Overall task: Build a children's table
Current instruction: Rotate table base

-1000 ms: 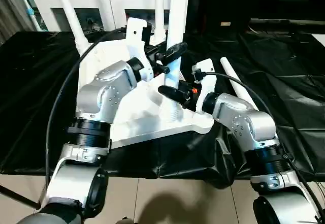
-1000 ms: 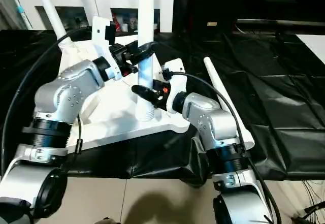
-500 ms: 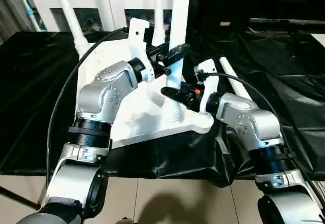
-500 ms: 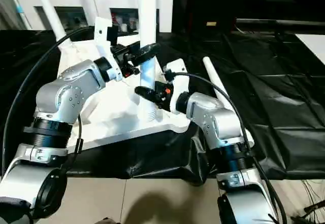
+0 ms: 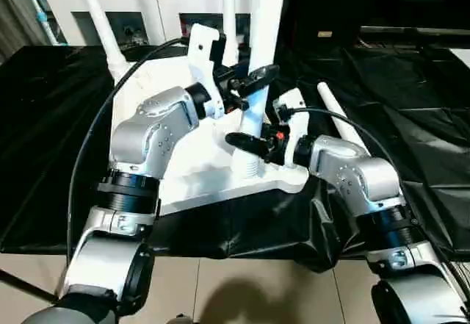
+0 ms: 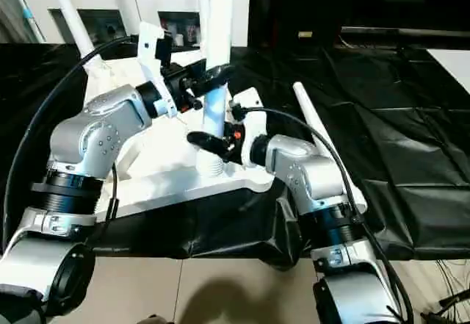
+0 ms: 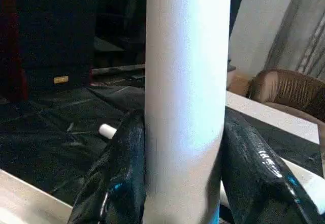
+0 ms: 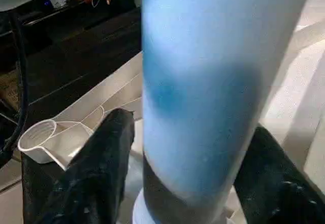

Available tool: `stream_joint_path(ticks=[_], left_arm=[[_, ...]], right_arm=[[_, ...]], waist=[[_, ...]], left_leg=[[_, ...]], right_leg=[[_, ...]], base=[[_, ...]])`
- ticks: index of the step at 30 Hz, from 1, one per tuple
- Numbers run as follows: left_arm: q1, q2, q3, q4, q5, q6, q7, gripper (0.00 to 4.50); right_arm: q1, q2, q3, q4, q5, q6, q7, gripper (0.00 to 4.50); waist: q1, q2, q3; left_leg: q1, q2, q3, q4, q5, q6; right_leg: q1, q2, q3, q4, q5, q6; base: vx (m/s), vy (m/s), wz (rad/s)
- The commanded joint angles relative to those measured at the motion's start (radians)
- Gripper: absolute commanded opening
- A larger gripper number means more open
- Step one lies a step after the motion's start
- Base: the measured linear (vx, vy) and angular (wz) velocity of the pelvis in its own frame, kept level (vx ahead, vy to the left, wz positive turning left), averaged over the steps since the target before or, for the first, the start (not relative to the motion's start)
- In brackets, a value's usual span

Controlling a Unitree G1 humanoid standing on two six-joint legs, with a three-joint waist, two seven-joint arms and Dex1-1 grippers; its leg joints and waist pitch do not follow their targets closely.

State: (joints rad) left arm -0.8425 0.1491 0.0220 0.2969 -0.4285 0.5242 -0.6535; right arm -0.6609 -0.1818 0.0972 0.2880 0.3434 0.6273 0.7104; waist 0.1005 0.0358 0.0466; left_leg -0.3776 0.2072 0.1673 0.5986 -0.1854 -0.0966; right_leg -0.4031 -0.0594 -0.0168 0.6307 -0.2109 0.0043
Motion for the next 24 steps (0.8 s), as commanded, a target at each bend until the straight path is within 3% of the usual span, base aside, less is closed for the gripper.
stream_joint_path(ticks=[1, 7, 14, 15, 16, 17, 20, 22, 24], left_arm=[[-0.007, 0.008, -0.010, -0.032, 0.005, -0.007, -0.012, 1.77], [-0.007, 0.008, -0.009, -0.032, 0.003, -0.005, -0.009, 1.77], [-0.004, -0.002, 0.001, -0.033, 0.022, -0.029, 0.031, 1.77], [-0.007, -0.010, 0.024, -0.030, -0.023, 0.017, 0.018, 1.77], [-0.006, -0.018, 0.049, -0.035, -0.078, 0.067, -0.003, 2.33], [-0.006, -0.018, 0.050, -0.036, -0.080, 0.068, -0.004, 2.47], [0.006, -0.038, 0.070, -0.043, -0.086, 0.029, 0.014, 2.56], [0.015, -0.074, 0.107, -0.043, -0.098, -0.046, 0.048, 2.89], [0.025, -0.100, 0.131, -0.048, -0.104, -0.110, 0.065, 2.92]], right_arm=[[-0.014, -0.003, 0.003, 0.005, 0.006, 0.011, 0.013, 2.25], [-0.013, -0.003, 0.002, 0.009, 0.005, 0.009, 0.020, 1.87], [-0.009, -0.004, -0.001, 0.011, 0.003, 0.001, 0.019, 1.86], [-0.009, -0.003, -0.002, 0.012, 0.002, -0.002, 0.017, 1.86], [-0.010, 0.000, -0.008, 0.014, 0.003, -0.007, 0.011, 1.86], [-0.010, 0.000, -0.009, 0.014, 0.003, -0.007, 0.011, 1.86], [-0.008, 0.005, -0.019, 0.012, 0.005, -0.013, 0.000, 1.86], [-0.003, 0.014, -0.034, 0.004, 0.009, -0.030, -0.012, 1.86], [0.001, 0.023, -0.054, -0.002, 0.014, -0.043, -0.034, 1.86]], waist=[[0.003, -0.007, -0.074], [0.003, -0.006, -0.075], [0.003, -0.005, -0.076], [0.003, -0.006, -0.076], [0.002, -0.005, -0.075], [0.002, -0.005, -0.076], [0.003, -0.005, -0.076], [0.004, -0.008, -0.076], [0.003, -0.011, -0.077]], left_leg=[[0.008, 0.000, 0.003, -0.053, -0.032, 0.024], [0.008, 0.000, 0.002, -0.052, -0.031, 0.023], [0.009, 0.000, 0.002, -0.052, -0.030, 0.024], [0.008, -0.001, 0.003, -0.051, -0.029, 0.023], [0.008, -0.001, 0.003, -0.051, -0.031, 0.023], [0.008, -0.002, 0.003, -0.051, -0.030, 0.023], [0.008, 0.000, 0.003, -0.051, -0.033, 0.024], [0.006, 0.000, 0.002, -0.051, -0.033, 0.030], [0.006, 0.001, 0.002, -0.051, -0.032, 0.036]], right_leg=[[0.069, -0.048, 0.023, -0.050, 0.171, -0.249], [0.070, -0.048, 0.022, -0.049, 0.173, -0.248], [0.070, -0.047, 0.022, -0.048, 0.177, -0.251], [0.070, -0.047, 0.023, -0.047, 0.183, -0.253], [0.070, -0.046, 0.022, -0.048, 0.182, -0.256], [0.070, -0.047, 0.022, -0.047, 0.182, -0.257], [0.070, -0.047, 0.022, -0.048, 0.183, -0.265], [0.073, -0.049, 0.023, -0.049, 0.190, -0.267], [0.074, -0.049, 0.023, -0.050, 0.188, -0.263]], base=[[0.000, 0.000, 0.00], [0.000, 0.000, 0.00], [0.000, 0.000, 0.00], [0.000, 0.000, 0.00], [0.000, 0.000, 0.00], [0.000, 0.000, 0.00], [0.000, 0.000, 0.00], [0.000, 0.000, 0.00], [0.000, 0.000, 0.00]])
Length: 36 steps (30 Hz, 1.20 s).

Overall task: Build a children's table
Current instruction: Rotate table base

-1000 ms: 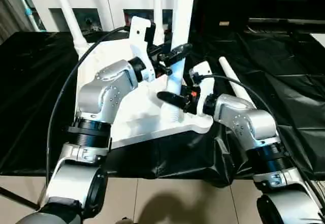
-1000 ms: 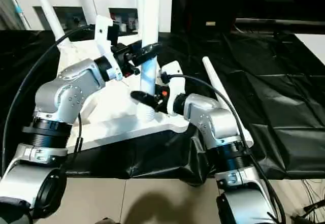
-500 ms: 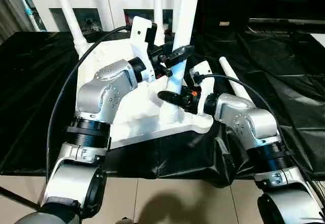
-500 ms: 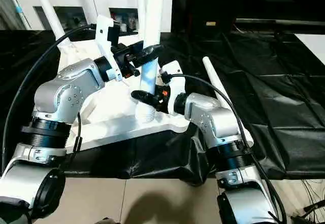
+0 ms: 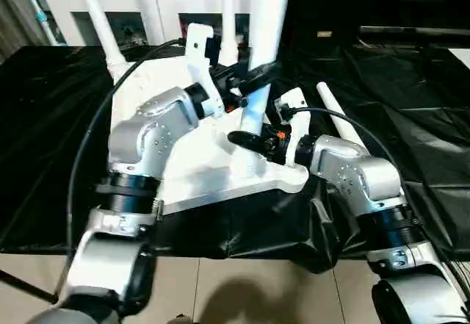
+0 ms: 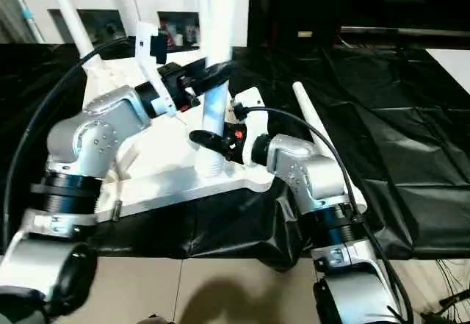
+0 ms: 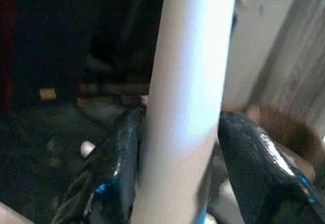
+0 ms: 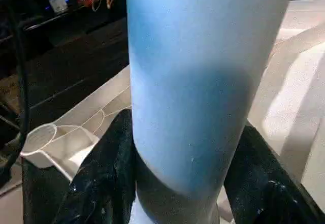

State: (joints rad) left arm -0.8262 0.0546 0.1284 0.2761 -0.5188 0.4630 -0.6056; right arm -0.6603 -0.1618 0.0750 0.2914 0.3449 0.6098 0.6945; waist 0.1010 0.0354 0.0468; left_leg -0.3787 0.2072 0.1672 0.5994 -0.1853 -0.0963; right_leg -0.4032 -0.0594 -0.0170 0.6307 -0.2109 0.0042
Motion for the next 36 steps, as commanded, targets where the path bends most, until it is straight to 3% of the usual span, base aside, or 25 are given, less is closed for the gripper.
stream_joint_path(ticks=[1, 4, 6, 7, 8, 10, 11, 13, 15, 17, 19, 20, 21, 24, 25, 26, 27, 28, 29, 30, 31, 32, 33, 34, 36], left_arm=[[0.023, -0.037, 0.065, -0.047, -0.073, -0.034, 0.033, 2.92], [0.054, -0.065, 0.101, -0.090, -0.124, -0.016, 0.048, 2.92], [0.113, -0.073, 0.104, -0.150, -0.084, -0.054, 0.098, 2.92], [0.130, -0.059, 0.093, -0.158, -0.048, -0.052, 0.126, 2.92], [0.160, -0.031, 0.062, -0.171, 0.021, -0.073, 0.148, 2.92], [0.241, 0.025, 0.006, -0.212, 0.135, -0.077, 0.182, 2.92], [0.297, 0.055, -0.023, -0.233, 0.217, -0.135, 0.201, 2.92], [0.453, 0.123, -0.085, -0.268, 0.434, -0.291, 0.282, 2.92], [0.544, 0.131, -0.094, -0.307, 0.463, -0.263, 0.317, 2.92], [0.609, 0.123, -0.082, -0.337, 0.456, -0.228, 0.339, 2.92], [0.670, 0.100, -0.053, -0.355, 0.454, -0.231, 0.377, 2.92], [0.703, 0.058, -0.018, -0.358, 0.436, -0.283, 0.394, 2.92], [0.703, 0.057, -0.018, -0.358, 0.436, -0.284, 0.395, 2.92], [0.737, 0.036, -0.018, -0.383, 0.433, -0.296, 0.442, 2.92], [0.743, 0.036, -0.023, -0.387, 0.435, -0.304, 0.446, 2.92], [0.747, 0.037, -0.033, -0.390, 0.439, -0.318, 0.444, 2.92], [0.747, 0.037, -0.033, -0.390, 0.439, -0.318, 0.444, 2.92], [0.753, 0.036, -0.040, -0.396, 0.445, -0.326, 0.443, 2.92], [0.758, 0.035, -0.045, -0.402, 0.451, -0.326, 0.445, 2.92], [0.767, 0.033, -0.051, -0.414, 0.458, -0.322, 0.451, 2.92], [0.779, 0.027, -0.053, -0.429, 0.466, -0.316, 0.457, 2.92], [0.781, 0.025, -0.053, -0.431, 0.468, -0.315, 0.457, 2.92], [0.791, 0.021, -0.052, -0.438, 0.482, -0.324, 0.457, 2.92], [0.792, 0.021, -0.051, -0.438, 0.483, -0.326, 0.456, 2.92], [0.802, 0.025, -0.057, -0.447, 0.480, -0.334, 0.464, 2.92]], right_arm=[[0.002, 0.014, -0.058, -0.011, 0.023, -0.042, -0.039, 1.86], [0.006, 0.026, -0.094, -0.019, 0.024, -0.077, -0.083, 1.86], [0.021, 0.024, -0.122, -0.035, -0.015, -0.134, -0.166, 1.86], [0.026, 0.020, -0.130, -0.040, -0.035, -0.158, -0.198, 1.86], [0.041, 0.005, -0.129, -0.060, -0.062, -0.168, -0.222, 1.86], [0.091, -0.025, -0.116, -0.119, -0.126, -0.190, -0.273, 1.86], [0.134, -0.034, -0.110, -0.167, -0.160, -0.225, -0.291, 1.86], [0.256, -0.055, -0.084, -0.310, -0.207, -0.214, -0.302, 1.86], [0.335, -0.030, -0.100, -0.372, -0.193, -0.208, -0.316, 1.86], [0.404, -0.006, -0.106, -0.411, -0.181, -0.230, -0.324, 1.86], [0.475, 0.009, -0.088, -0.445, -0.171, -0.270, -0.324, 1.86], [0.517, 0.031, -0.089, -0.455, -0.141, -0.281, -0.323, 1.86], [0.518, 0.031, -0.089, -0.455, -0.140, -0.282, -0.323, 1.86], [0.563, 0.036, -0.075, -0.457, -0.140, -0.297, -0.339, 1.86], [0.570, 0.039, -0.077, -0.459, -0.139, -0.294, -0.345, 1.86], [0.579, 0.038, -0.080, -0.454, -0.142, -0.288, -0.349, 1.86], [0.579, 0.038, -0.080, -0.454, -0.142, -0.288, -0.349, 1.86], [0.586, 0.038, -0.079, -0.457, -0.147, -0.286, -0.345, 1.86], [0.589, 0.038, -0.080, -0.460, -0.149, -0.284, -0.340, 1.86], [0.593, 0.041, -0.081, -0.466, -0.151, -0.282, -0.335, 1.86], [0.594, 0.043, -0.078, -0.470, -0.150, -0.283, -0.327, 1.86], [0.593, 0.043, -0.077, -0.470, -0.149, -0.283, -0.326, 1.86], [0.585, 0.040, -0.068, -0.460, -0.146, -0.291, -0.317, 1.86], [0.583, 0.039, -0.066, -0.459, -0.146, -0.292, -0.315, 1.86], [0.574, 0.032, -0.055, -0.445, -0.135, -0.301, -0.310, 1.86]], waist=[[0.001, -0.013, -0.076], [0.002, -0.012, -0.075], [0.001, -0.005, -0.074], [-0.002, -0.008, -0.074], [-0.003, -0.005, -0.074], [-0.007, -0.009, -0.073], [-0.005, -0.014, -0.072], [-0.009, -0.011, -0.072], [-0.016, -0.004, -0.075], [-0.019, 0.000, -0.072], [-0.021, 0.005, -0.062], [-0.023, 0.010, -0.057], [-0.023, 0.007, -0.054], [-0.029, 0.007, -0.042], [-0.034, 0.001, -0.036], [-0.049, 0.003, -0.014], [-0.049, 0.003, -0.014], [-0.062, 0.011, -0.009], [-0.076, 0.007, -0.004], [-0.085, 0.015, -0.008], [-0.097, 0.010, -0.013], [-0.098, 0.016, -0.014], [-0.110, 0.000, -0.026], [-0.113, -0.003, -0.033], [-0.108, -0.016, -0.048]], left_leg=[[0.007, 0.002, 0.004, -0.051, -0.032, 0.037], [0.006, 0.002, 0.004, -0.051, -0.031, 0.042], [0.005, 0.006, 0.002, -0.052, -0.036, 0.039], [0.006, 0.004, 0.004, -0.053, -0.039, 0.036], [0.007, 0.003, 0.004, -0.052, -0.040, 0.034], [0.007, 0.005, 0.001, -0.055, -0.029, 0.027], [0.007, 0.007, 0.001, -0.056, -0.030, 0.026], [0.005, 0.006, -0.001, -0.058, -0.034, 0.019], [0.007, 0.008, -0.002, -0.059, -0.031, 0.017], [0.010, 0.011, 0.000, -0.062, -0.081, 0.012], [0.012, 0.013, 0.001, -0.072, -0.169, 0.000], [0.011, 0.014, 0.000, -0.076, -0.214, -0.005], [0.011, 0.014, 0.001, -0.076, -0.238, -0.006], [0.046, 0.010, -0.005, -0.092, -0.477, -0.017], [0.056, 0.006, -0.005, -0.094, -0.524, -0.011], [0.117, -0.007, -0.006, -0.084, -0.668, -0.003], [0.117, -0.007, -0.006, -0.084, -0.668, -0.003], [0.140, -0.009, -0.014, -0.086, -0.709, 0.014], [0.133, -0.004, -0.019, -0.093, -0.726, 0.019], [0.112, 0.005, -0.031, -0.112, -0.747, 0.023], [0.084, 0.009, -0.043, -0.125, -0.745, 0.029], [0.080, 0.006, -0.041, -0.127, -0.740, 0.033], [0.078, -0.012, -0.030, -0.109, -0.648, 0.039], [0.053, -0.023, -0.023, -0.104, -0.517, 0.054], [0.036, -0.027, -0.016, -0.100, -0.364, 0.094]], right_leg=[[0.073, -0.051, 0.024, -0.048, 0.193, -0.266], [0.070, -0.050, 0.024, -0.048, 0.181, -0.269], [0.068, -0.050, 0.023, -0.051, 0.158, -0.256], [0.069, -0.047, 0.022, -0.054, 0.144, -0.238], [0.068, -0.046, 0.023, -0.054, 0.139, -0.231], [0.069, -0.044, 0.022, -0.057, 0.117, -0.179], [0.068, -0.045, 0.022, -0.061, 0.108, -0.164], [0.069, -0.042, 0.022, -0.062, 0.096, -0.101], [0.063, -0.040, 0.021, -0.060, 0.121, -0.102], [0.054, -0.041, 0.022, -0.066, 0.073, -0.129], [0.046, -0.041, 0.023, -0.078, -0.031, -0.146], [0.043, -0.043, 0.025, -0.086, -0.094, -0.142], [0.041, -0.044, 0.026, -0.092, -0.129, -0.139], [0.038, -0.036, 0.017, -0.120, -0.479, -0.073], [0.037, -0.029, 0.009, -0.132, -0.549, -0.058], [0.010, -0.008, -0.026, -0.178, -0.756, -0.018], [0.010, -0.008, -0.026, -0.178, -0.756, -0.018], [0.035, -0.008, -0.059, -0.198, -0.758, -0.006], [0.048, -0.009, -0.076, -0.197, -0.738, 0.000], [0.088, -0.020, -0.087, -0.178, -0.680, 0.004], [0.122, -0.033, -0.077, -0.153, -0.624, 0.002], [0.123, -0.034, -0.079, -0.156, -0.632, -0.002], [0.127, -0.054, -0.069, -0.179, -0.670, -0.012], [0.146, -0.063, -0.053, -0.183, -0.674, -0.034], [0.162, -0.063, -0.036, -0.177, -0.595, -0.085]], base=[[0.000, 0.000, 0.00], [0.000, 0.000, 0.00], [0.000, 0.000, 0.00], [0.000, 0.000, 0.00], [0.000, 0.000, 0.00], [0.000, 0.000, 0.00], [0.000, 0.000, 0.00], [0.000, 0.000, 0.00], [0.000, 0.000, 0.00], [0.000, 0.000, 0.00], [0.000, 0.000, 0.00], [0.000, 0.000, 0.00], [0.000, 0.000, 0.00], [0.000, 0.000, 0.00], [0.000, 0.000, 0.00], [0.000, 0.000, 0.00], [0.000, 0.000, 0.00], [0.000, 0.000, 0.00], [0.000, 0.000, 0.00], [0.037, 0.038, -0.29], [0.049, 0.060, -0.35], [0.049, 0.060, -0.35], [0.060, 0.045, -0.26], [0.075, 0.012, -0.14], [0.083, 0.004, -0.10]])
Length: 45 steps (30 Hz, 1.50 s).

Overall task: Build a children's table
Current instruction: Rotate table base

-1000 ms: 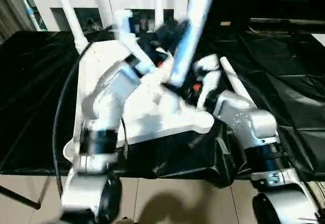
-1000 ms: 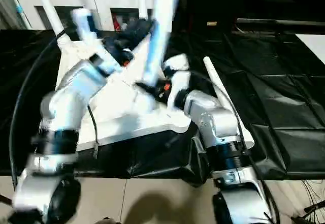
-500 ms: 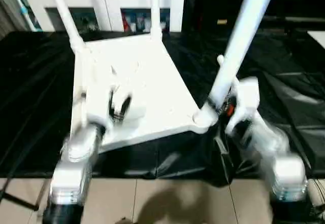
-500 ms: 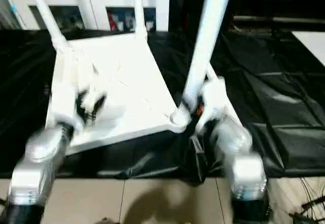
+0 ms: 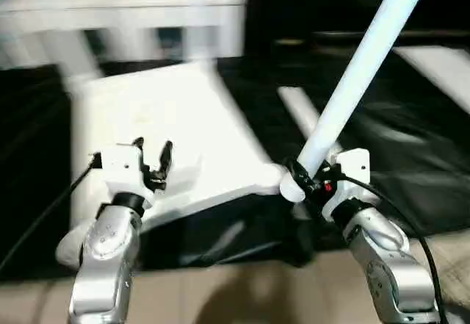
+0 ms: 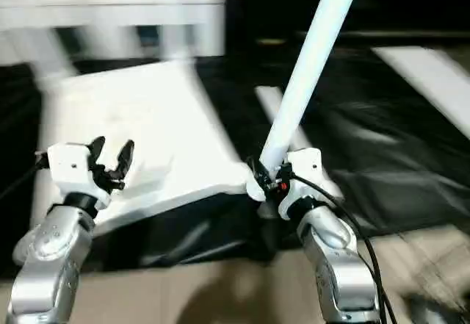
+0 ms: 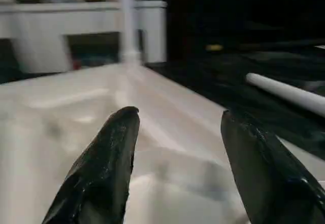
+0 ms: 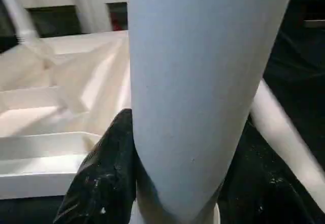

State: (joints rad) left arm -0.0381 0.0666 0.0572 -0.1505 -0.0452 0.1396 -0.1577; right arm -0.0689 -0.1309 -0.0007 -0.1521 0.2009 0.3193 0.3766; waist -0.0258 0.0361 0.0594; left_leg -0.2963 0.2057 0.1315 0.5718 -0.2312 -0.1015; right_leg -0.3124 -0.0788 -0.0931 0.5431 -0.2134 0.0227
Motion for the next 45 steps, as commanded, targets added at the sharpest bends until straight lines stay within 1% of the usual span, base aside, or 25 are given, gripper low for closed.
stream_joint_path(ticks=[1, 7, 8, 9, 10, 11, 12, 14, 15, 16, 17, 18, 19, 20, 21, 23, 24, 25, 29, 30, 31, 33, 37, 39, 45], left_arm=[[0.015, 0.016, 0.012, -0.022, 0.009, -0.016, 0.020, 2.92], [0.022, 0.021, 0.015, -0.044, 0.009, -0.002, 0.033, 2.92], [0.026, 0.023, 0.017, -0.051, 0.013, -0.001, 0.031, 2.92], [0.028, 0.024, 0.018, -0.053, 0.015, 0.001, 0.031, 2.92], [0.030, 0.026, 0.021, -0.056, 0.015, 0.002, 0.029, 2.92], [0.030, 0.026, 0.022, -0.056, 0.015, 0.003, 0.029, 2.92], [0.029, 0.026, 0.024, -0.057, 0.016, 0.006, 0.028, 2.92], [0.035, 0.029, 0.030, -0.061, -0.006, 0.000, 0.017, 2.92], [0.036, 0.031, 0.029, -0.060, -0.009, 0.000, 0.013, 2.92], [0.041, 0.042, 0.026, -0.056, -0.026, -0.010, -0.008, 2.92], [0.042, 0.047, 0.025, -0.054, -0.035, -0.014, -0.021, 2.92], [0.043, 0.050, 0.025, -0.054, -0.041, -0.017, -0.028, 2.92], [0.042, 0.056, 0.025, -0.055, -0.046, -0.013, -0.034, 2.92], [0.042, 0.060, 0.025, -0.057, -0.053, -0.013, -0.044, 2.92], [0.042, 0.068, 0.024, -0.061, -0.065, -0.011, -0.060, 2.92], [0.034, 0.077, 0.031, -0.056, -0.070, -0.022, -0.070, 2.92], [0.032, 0.073, 0.035, -0.055, -0.078, -0.013, -0.072, 2.92], [0.032, 0.072, 0.036, -0.055, -0.082, -0.009, -0.074, 2.92], [0.030, 0.068, 0.029, -0.057, -0.073, -0.008, -0.064, 2.92], [0.030, 0.065, 0.027, -0.060, -0.076, -0.003, -0.058, 2.92], [0.030, 0.065, 0.025, -0.061, -0.080, 0.005, -0.052, 2.92], [0.028, 0.065, 0.024, -0.060, -0.076, 0.003, -0.047, 2.92], [0.030, 0.058, 0.012, -0.047, -0.039, -0.029, -0.023, 2.92], [0.025, 0.056, 0.006, -0.047, -0.022, -0.011, -0.010, 2.92], [-0.007, 0.042, -0.008, -0.032, -0.048, 0.046, -0.012, 2.92]], right_arm=[[-0.019, -0.001, 0.023, 0.001, 0.011, -0.012, 0.009, 1.86], [-0.042, -0.013, 0.045, 0.027, 0.016, 0.007, 0.048, 1.86], [-0.041, -0.011, 0.050, 0.022, 0.005, 0.004, 0.041, 1.86], [-0.040, -0.005, 0.048, 0.020, 0.003, -0.001, 0.033, 1.86], [-0.039, 0.010, 0.033, 0.016, 0.018, -0.003, 0.023, 1.86], [-0.038, 0.016, 0.027, 0.014, 0.028, 0.001, 0.021, 1.86], [-0.037, 0.012, 0.027, 0.011, 0.026, -0.001, 0.024, 1.86], [-0.027, -0.004, 0.037, 0.000, 0.016, -0.011, 0.034, 1.86], [-0.025, -0.006, 0.037, -0.002, 0.016, -0.012, 0.034, 1.86], [-0.017, -0.008, 0.032, -0.010, 0.021, -0.016, 0.032, 1.86], [-0.012, -0.009, 0.028, -0.016, 0.025, -0.017, 0.032, 1.86], [-0.009, -0.009, 0.027, -0.019, 0.028, -0.016, 0.032, 1.86], [-0.007, -0.010, 0.025, -0.022, 0.027, -0.017, 0.033, 1.86], [-0.006, -0.009, 0.023, -0.024, 0.029, -0.015, 0.031, 1.86], [-0.004, -0.007, 0.019, -0.028, 0.031, -0.010, 0.029, 1.86], [-0.008, -0.005, 0.014, -0.029, 0.029, -0.001, 0.027, 1.86], [-0.008, -0.005, 0.013, -0.029, 0.031, 0.001, 0.028, 1.86], [-0.008, -0.005, 0.014, -0.029, 0.033, 0.001, 0.028, 1.86], [-0.008, -0.012, 0.021, -0.034, 0.048, 0.009, 0.032, 1.86], [-0.011, -0.014, 0.022, -0.033, 0.050, 0.013, 0.036, 1.86], [-0.016, -0.016, 0.022, -0.031, 0.049, 0.021, 0.042, 1.86], [-0.022, -0.019, 0.023, -0.022, 0.038, 0.020, 0.039, 1.86], [-0.042, -0.036, 0.026, 0.010, 0.029, 0.007, 0.052, 1.86], [-0.049, -0.042, 0.026, 0.016, 0.029, 0.006, 0.054, 1.86], [-0.065, -0.065, 0.024, 0.029, 0.022, 0.009, 0.062, 1.86]], waist=[[0.020, -0.009, -0.067], [0.028, -0.001, -0.099], [0.050, -0.032, -0.089], [0.051, -0.013, -0.099], [0.043, 0.011, -0.090], [0.010, 0.048, -0.103], [-0.019, 0.023, -0.093], [-0.003, -0.007, -0.091], [0.005, -0.028, -0.094], [0.041, -0.092, -0.097], [0.083, -0.094, -0.092], [0.093, -0.097, -0.096], [0.088, -0.082, -0.096], [0.089, -0.072, -0.096], [0.085, -0.024, -0.082], [0.083, 0.015, -0.079], [0.089, 0.014, -0.075], [0.094, -0.006, -0.068], [0.150, -0.014, -0.055], [0.153, -0.017, -0.050], [0.148, 0.010, -0.044], [0.104, 0.028, -0.058], [0.091, 0.013, -0.049], [0.090, 0.003, -0.052], [0.050, 0.017, -0.048]], left_leg=[[-0.034, -0.024, 0.023, -0.073, -0.260, 0.122], [0.001, -0.042, 0.013, -0.041, 0.088, 0.322], [-0.103, -0.093, -0.003, -0.004, 0.140, 0.425], [-0.123, -0.116, -0.008, 0.025, 0.193, 0.489], [-0.084, -0.104, -0.040, 0.024, 0.290, 0.513], [0.083, -0.029, -0.080, 0.006, 0.333, 0.480], [0.201, 0.108, -0.193, -0.017, 0.348, 0.549], [0.179, 0.105, -0.177, 0.005, 0.636, 0.580], [0.155, 0.045, -0.143, 0.033, 0.636, 0.510], [-0.040, -0.182, -0.038, 0.149, 0.369, 0.362], [-0.077, -0.177, -0.042, 0.178, 0.130, 0.297], [-0.103, -0.132, -0.051, 0.167, 0.063, 0.149], [-0.104, -0.139, -0.046, 0.106, 0.183, 0.081], [-0.095, -0.134, -0.045, 0.079, 0.228, 0.078], [-0.074, -0.103, -0.055, 0.026, 0.270, 0.080], [-0.102, -0.041, -0.072, 0.003, 0.147, 0.073], [-0.084, -0.010, -0.080, -0.001, 0.039, 0.077], [-0.072, 0.003, -0.061, -0.004, -0.109, 0.120], [-0.115, 0.014, -0.053, 0.089, -0.053, 0.194], [-0.119, 0.020, -0.061, 0.095, -0.056, 0.188], [-0.086, 0.025, -0.055, -0.001, -0.082, 0.170], [-0.022, 0.045, -0.047, -0.051, -0.245, 0.138], [-0.030, 0.023, -0.030, -0.085, -0.566, -0.097], [-0.036, 0.011, -0.028, -0.080, -0.545, -0.081], [-0.034, 0.094, -0.094, -0.129, -0.619, -0.102]], right_leg=[[0.067, -0.032, 0.039, -0.077, -0.495, -0.157], [0.081, 0.008, 0.024, -0.009, 0.019, -0.273], [0.150, -0.001, 0.000, -0.034, 0.060, -0.216], [0.180, -0.029, 0.002, -0.041, 0.090, -0.155], [0.154, 0.004, -0.038, -0.034, 0.089, -0.104], [0.031, 0.042, -0.039, 0.032, -0.003, -0.097], [-0.113, 0.011, -0.015, 0.142, -0.234, -0.038], [-0.212, -0.061, 0.063, 0.191, -0.058, 0.038], [-0.201, -0.076, 0.090, 0.142, 0.078, -0.006], [0.008, -0.070, 0.184, 0.089, 0.456, -0.058], [0.049, -0.124, 0.239, 0.054, 0.656, -0.121], [0.062, -0.106, 0.223, 0.106, 1.224, -0.171], [0.050, -0.054, 0.151, 0.152, 1.580, -0.087], [0.033, -0.044, 0.125, 0.143, 1.567, -0.040], [-0.012, -0.044, 0.091, 0.101, 1.234, 0.016], [0.021, -0.040, 0.062, 0.083, 0.708, 0.073], [0.010, -0.053, 0.070, 0.061, 0.523, 0.079], [0.015, -0.089, 0.107, 0.025, 0.176, -0.058], [0.032, -0.245, 0.200, -0.066, -0.370, -0.229], [0.030, -0.251, 0.202, -0.073, -0.435, -0.241], [0.002, -0.128, 0.117, -0.045, -0.451, -0.266], [-0.056, -0.003, 0.054, 0.042, -0.220, -0.226], [-0.056, -0.037, 0.078, 0.017, -0.161, -0.102], [-0.048, -0.057, 0.090, -0.004, -0.262, -0.075], [-0.048, -0.008, 0.059, 0.036, -0.140, -0.080]], base=[[0.109, -0.010, 0.03], [0.160, -0.011, 0.11], [0.173, -0.003, 0.09], [0.169, 0.016, 0.41], [0.179, 0.017, 0.74], [0.179, 0.017, 0.74], [0.205, -0.053, 0.40], [0.179, -0.127, -0.09], [0.036, -0.153, -0.23], [-0.062, -0.104, -0.01], [-0.062, -0.104, -0.01], [0.031, -0.043, 0.31], [0.000, 0.000, 0.00], [0.000, 0.000, 0.00], [-0.201, 0.032, -0.17], [-0.207, 0.000, -0.33], [-0.092, -0.058, -0.10], [-0.027, -0.018, 0.21], [-0.059, 0.067, 0.07], [-0.069, 0.155, -0.05], [-0.056, 0.181, 0.03], [-0.056, 0.184, 0.09], [-0.057, 0.162, 0.12], [-0.047, 0.092, 0.02], [-0.005, -0.012, 0.01]])
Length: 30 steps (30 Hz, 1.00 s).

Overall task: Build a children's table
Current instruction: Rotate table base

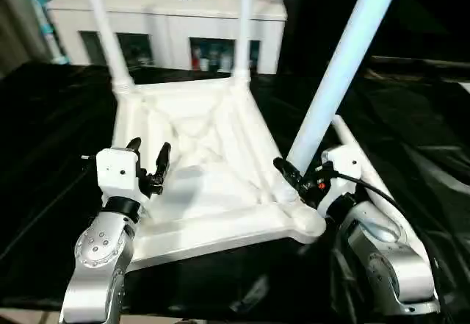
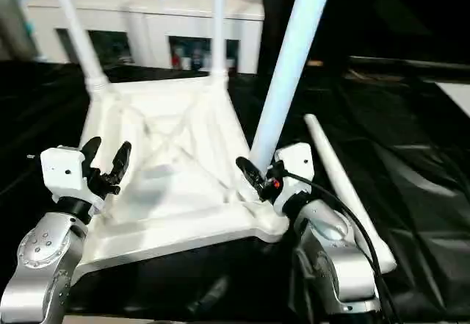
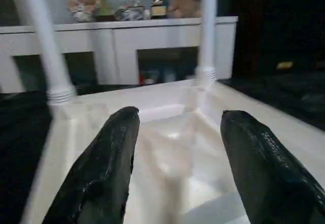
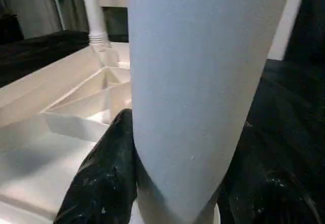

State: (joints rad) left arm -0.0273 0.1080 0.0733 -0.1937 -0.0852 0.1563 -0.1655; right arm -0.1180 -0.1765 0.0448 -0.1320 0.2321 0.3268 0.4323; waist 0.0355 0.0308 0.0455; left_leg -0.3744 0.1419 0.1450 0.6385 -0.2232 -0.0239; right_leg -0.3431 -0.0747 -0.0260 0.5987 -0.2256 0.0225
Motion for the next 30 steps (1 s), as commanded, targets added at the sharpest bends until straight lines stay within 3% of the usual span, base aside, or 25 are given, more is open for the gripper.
stream_joint_path(ticks=[1, 2, 3, 4, 5, 6, 7, 9, 10, 11, 12, 13, 15, 17, 21, 22, 25, 26, 29, 30], left_arm=[[-0.027, 0.012, -0.037, 0.018, -0.002, 0.024, -0.022, 2.92], [-0.039, 0.029, -0.052, 0.028, 0.009, 0.019, -0.042, 2.92], [-0.050, 0.042, -0.063, 0.038, 0.014, 0.017, -0.059, 2.92], [-0.064, 0.054, -0.071, 0.051, 0.017, 0.014, -0.079, 2.92], [-0.079, 0.064, -0.078, 0.068, 0.014, 0.010, -0.104, 2.92], [-0.126, 0.098, -0.103, 0.109, 0.005, 0.012, -0.185, 2.92], [-0.149, 0.125, -0.121, 0.128, 0.007, 0.007, -0.236, 2.92], [-0.180, 0.166, -0.140, 0.143, -0.021, 0.046, -0.330, 2.92], [-0.193, 0.188, -0.146, 0.144, -0.048, 0.071, -0.387, 2.92], [-0.197, 0.194, -0.147, 0.143, -0.057, 0.078, -0.403, 3.09], [-0.207, 0.222, -0.151, 0.132, -0.111, 0.118, -0.485, 3.09], [-0.209, 0.235, -0.153, 0.125, -0.139, 0.132, -0.521, 3.19], [-0.207, 0.288, -0.184, 0.102, -0.195, 0.167, -0.647, 3.26], [-0.208, 0.335, -0.216, 0.090, -0.224, 0.180, -0.751, 3.37], [-0.229, 0.428, -0.280, 0.080, -0.234, 0.217, -0.893, 3.66], [-0.243, 0.482, -0.333, 0.069, -0.191, 0.218, -0.957, 3.71], [-0.249, 0.483, -0.369, 0.064, -0.135, 0.206, -0.936, 4.03], [-0.251, 0.475, -0.378, 0.071, -0.113, 0.206, -0.911, 4.07], [-0.233, 0.478, -0.404, 0.060, -0.094, 0.212, -0.896, 4.07], [-0.228, 0.483, -0.410, 0.050, -0.102, 0.226, -0.903, 4.07]], right_arm=[[-0.017, -0.026, -0.019, 0.007, -0.007, 0.003, 0.017, 1.86], [-0.018, -0.034, -0.017, 0.005, -0.002, 0.008, 0.027, 1.86], [-0.020, -0.042, -0.015, 0.003, 0.002, 0.013, 0.037, 1.86], [-0.024, -0.047, -0.016, 0.003, 0.009, 0.018, 0.044, 1.86], [-0.029, -0.053, -0.018, 0.004, 0.017, 0.024, 0.052, 1.86], [-0.048, -0.071, -0.026, 0.012, 0.032, 0.034, 0.074, 1.86], [-0.059, -0.083, -0.029, 0.019, 0.032, 0.035, 0.083, 1.86], [-0.075, -0.101, -0.036, 0.028, 0.035, 0.035, 0.096, 1.86], [-0.083, -0.111, -0.040, 0.031, 0.040, 0.037, 0.107, 1.86], [-0.084, -0.113, -0.040, 0.031, 0.041, 0.038, 0.110, 1.86], [-0.093, -0.125, -0.047, 0.031, 0.056, 0.047, 0.130, 1.86], [-0.097, -0.131, -0.050, 0.030, 0.065, 0.052, 0.141, 1.86], [-0.103, -0.154, -0.051, 0.023, 0.091, 0.059, 0.189, 1.86], [-0.102, -0.175, -0.046, 0.008, 0.110, 0.069, 0.229, 1.86], [-0.094, -0.215, -0.033, -0.021, 0.133, 0.083, 0.294, 1.86], [-0.093, -0.229, -0.025, -0.030, 0.126, 0.083, 0.313, 1.86], [-0.104, -0.220, -0.021, -0.023, 0.119, 0.080, 0.300, 1.86], [-0.108, -0.217, -0.018, -0.019, 0.117, 0.078, 0.296, 1.86], [-0.105, -0.209, -0.007, -0.027, 0.117, 0.079, 0.285, 1.86], [-0.106, -0.209, -0.005, -0.029, 0.119, 0.081, 0.285, 1.86]], waist=[[-0.024, 0.012, -0.031], [-0.027, 0.008, -0.031], [-0.021, -0.018, -0.029], [-0.002, -0.046, -0.034], [0.010, -0.055, -0.040], [0.024, -0.050, -0.044], [0.030, -0.042, -0.055], [0.031, -0.031, -0.068], [0.027, -0.005, -0.064], [0.022, -0.009, -0.058], [0.021, 0.006, -0.061], [0.022, 0.004, -0.069], [0.026, 0.013, -0.068], [0.029, 0.015, -0.069], [0.037, 0.017, -0.064], [0.039, 0.017, -0.059], [0.037, 0.017, -0.046], [0.039, 0.016, -0.046], [0.042, 0.020, -0.048], [0.041, 0.017, -0.048]], left_leg=[[0.034, 0.151, -0.094, -0.194, -0.639, -0.112], [0.030, 0.140, -0.085, -0.183, -0.640, -0.095], [0.020, 0.063, -0.033, -0.116, -0.584, -0.065], [0.014, 0.015, -0.005, -0.048, -0.363, -0.022], [0.002, 0.017, -0.006, -0.031, -0.239, -0.002], [-0.023, 0.031, -0.018, -0.049, -0.124, -0.002], [-0.041, 0.045, -0.026, -0.082, -0.090, -0.021], [-0.044, 0.058, -0.029, -0.105, -0.057, -0.027], [-0.033, 0.072, -0.029, -0.121, -0.083, -0.017], [-0.036, 0.070, -0.026, -0.125, -0.143, -0.012], [-0.021, 0.073, -0.025, -0.123, -0.215, -0.025], [-0.015, 0.074, -0.022, -0.118, -0.191, -0.017], [-0.012, 0.075, -0.019, -0.116, -0.157, -0.003], [-0.010, 0.077, -0.011, -0.112, -0.109, 0.029], [-0.005, 0.078, -0.005, -0.114, -0.140, 0.033], [-0.001, 0.080, -0.005, -0.120, -0.186, 0.015], [0.006, 0.080, -0.004, -0.129, -0.281, -0.021], [0.016, 0.082, -0.005, -0.128, -0.317, -0.043], [0.014, 0.081, -0.007, -0.129, -0.309, -0.049], [0.011, 0.080, -0.007, -0.130, -0.307, -0.050]], right_leg=[[-0.013, -0.022, -0.013, -0.030, -0.160, -0.107], [-0.012, -0.028, -0.014, -0.044, -0.197, -0.120], [-0.020, -0.053, -0.004, -0.107, -0.402, -0.121], [-0.030, -0.098, 0.010, -0.149, -0.744, -0.026], [-0.025, -0.126, 0.030, -0.161, -0.850, 0.030], [-0.017, -0.131, 0.031, -0.152, -0.892, 0.077], [-0.008, -0.108, 0.013, -0.125, -0.780, 0.077], [0.002, -0.081, -0.002, -0.096, -0.514, 0.032], [-0.006, -0.062, -0.014, -0.075, -0.240, -0.067], [-0.007, -0.060, -0.017, -0.077, -0.249, -0.087], [-0.011, -0.062, -0.015, -0.074, -0.245, -0.127], [-0.006, -0.063, -0.011, -0.066, -0.157, -0.171], [-0.009, -0.058, -0.011, -0.059, -0.066, -0.209], [-0.002, -0.059, -0.011, -0.046, 0.034, -0.254], [-0.001, -0.064, -0.011, -0.050, -0.032, -0.257], [-0.004, -0.064, -0.009, -0.056, -0.113, -0.240], [-0.006, -0.067, -0.006, -0.070, -0.277, -0.202], [-0.012, -0.071, -0.002, -0.079, -0.356, -0.180], [-0.013, -0.070, -0.001, -0.079, -0.361, -0.169], [-0.010, -0.070, -0.002, -0.079, -0.365, -0.165]], base=[[-0.023, -0.122, 0.02], [-0.023, -0.122, 0.02], [-0.019, -0.155, -0.04], [-0.021, -0.157, -0.09], [-0.021, -0.157, -0.09], [0.014, -0.133, -0.18], [0.029, -0.098, -0.24], [0.022, -0.078, -0.22], [0.000, 0.000, 0.00], [0.000, 0.000, 0.00], [0.000, 0.000, 0.00], [0.063, 0.014, 0.00], [0.058, 0.015, 0.01], [0.000, 0.000, 0.00], [0.000, 0.000, 0.00], [0.000, 0.000, 0.00], [0.000, 0.000, 0.00], [0.000, 0.000, 0.00], [0.000, 0.000, 0.00], [0.000, 0.000, 0.00]])
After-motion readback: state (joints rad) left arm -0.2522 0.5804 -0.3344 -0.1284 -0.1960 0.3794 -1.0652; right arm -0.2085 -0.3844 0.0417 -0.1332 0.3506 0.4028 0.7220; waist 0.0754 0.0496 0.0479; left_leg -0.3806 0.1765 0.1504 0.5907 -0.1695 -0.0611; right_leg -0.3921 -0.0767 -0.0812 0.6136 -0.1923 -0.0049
